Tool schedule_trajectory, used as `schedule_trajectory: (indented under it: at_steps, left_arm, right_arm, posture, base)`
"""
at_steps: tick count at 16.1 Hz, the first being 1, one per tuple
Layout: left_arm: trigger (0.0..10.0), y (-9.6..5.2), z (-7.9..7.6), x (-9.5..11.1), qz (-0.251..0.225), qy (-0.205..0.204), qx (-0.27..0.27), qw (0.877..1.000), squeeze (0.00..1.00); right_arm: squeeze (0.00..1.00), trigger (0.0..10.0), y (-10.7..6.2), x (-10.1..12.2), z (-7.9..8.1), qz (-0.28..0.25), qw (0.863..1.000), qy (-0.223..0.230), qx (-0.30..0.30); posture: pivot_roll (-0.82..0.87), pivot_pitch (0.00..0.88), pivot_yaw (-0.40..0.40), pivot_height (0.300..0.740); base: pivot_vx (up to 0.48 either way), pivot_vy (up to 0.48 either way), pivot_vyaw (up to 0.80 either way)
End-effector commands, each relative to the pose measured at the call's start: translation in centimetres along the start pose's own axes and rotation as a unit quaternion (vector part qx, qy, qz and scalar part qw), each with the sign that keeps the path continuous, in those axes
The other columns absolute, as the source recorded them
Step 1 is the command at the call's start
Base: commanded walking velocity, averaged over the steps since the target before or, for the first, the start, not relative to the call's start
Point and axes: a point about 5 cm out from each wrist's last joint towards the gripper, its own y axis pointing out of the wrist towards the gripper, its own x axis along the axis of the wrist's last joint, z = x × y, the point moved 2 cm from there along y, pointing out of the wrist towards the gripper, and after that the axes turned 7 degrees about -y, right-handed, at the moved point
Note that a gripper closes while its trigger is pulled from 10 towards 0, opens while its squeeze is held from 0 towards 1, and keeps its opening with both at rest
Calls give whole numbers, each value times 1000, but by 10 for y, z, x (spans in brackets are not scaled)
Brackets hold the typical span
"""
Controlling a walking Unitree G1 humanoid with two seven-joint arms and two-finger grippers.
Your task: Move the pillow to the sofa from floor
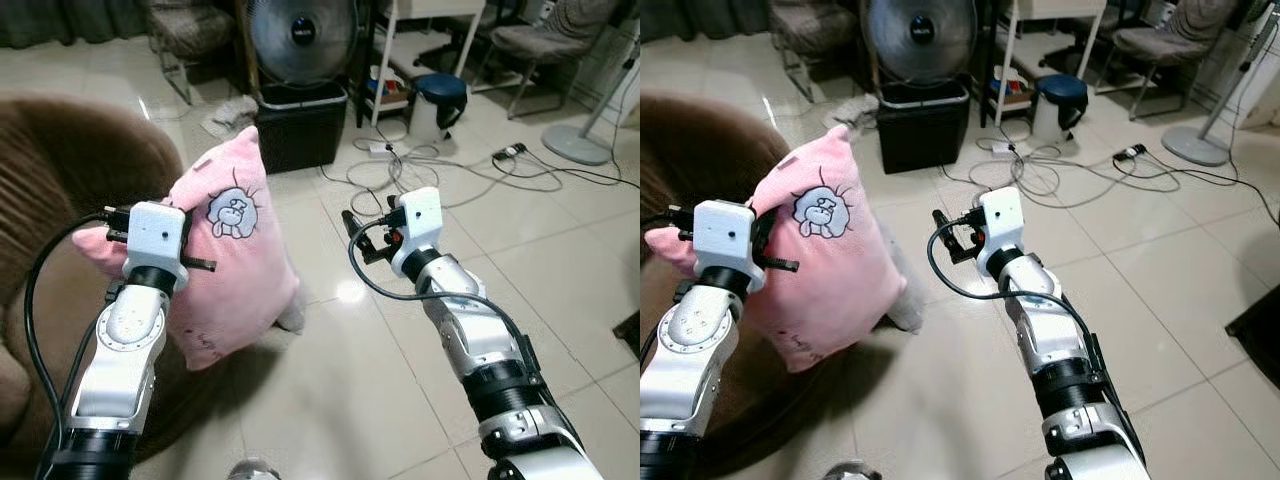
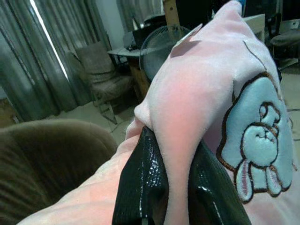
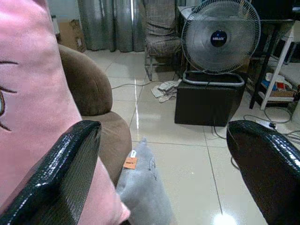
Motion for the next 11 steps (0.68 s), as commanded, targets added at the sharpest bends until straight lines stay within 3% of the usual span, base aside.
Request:
schedule_trajectory:
  at_steps: [1, 3, 11]
  left_arm:
    - [10000, 7, 3, 15, -30, 3, -3, 1000, 0]
    - [10000, 10, 6, 14, -26, -2, 1, 1000, 0]
    - [10000, 14, 8, 14, -24, 11, -4, 1000, 0]
  right_arm:
    - [0, 10000, -2, -4, 0, 6, 1000, -8, -1]
    - [0, 10000, -3, -6, 6, 8, 1000, -15, 11]
    - [0, 10000, -1, -7, 17, 10, 999, -29, 40]
  posture:
    - [211, 0, 22, 740]
    - [197, 0, 42, 740]
    - [199, 0, 41, 740]
  base:
    - [334, 0, 0]
    - [347, 0, 241]
    - [379, 0, 800]
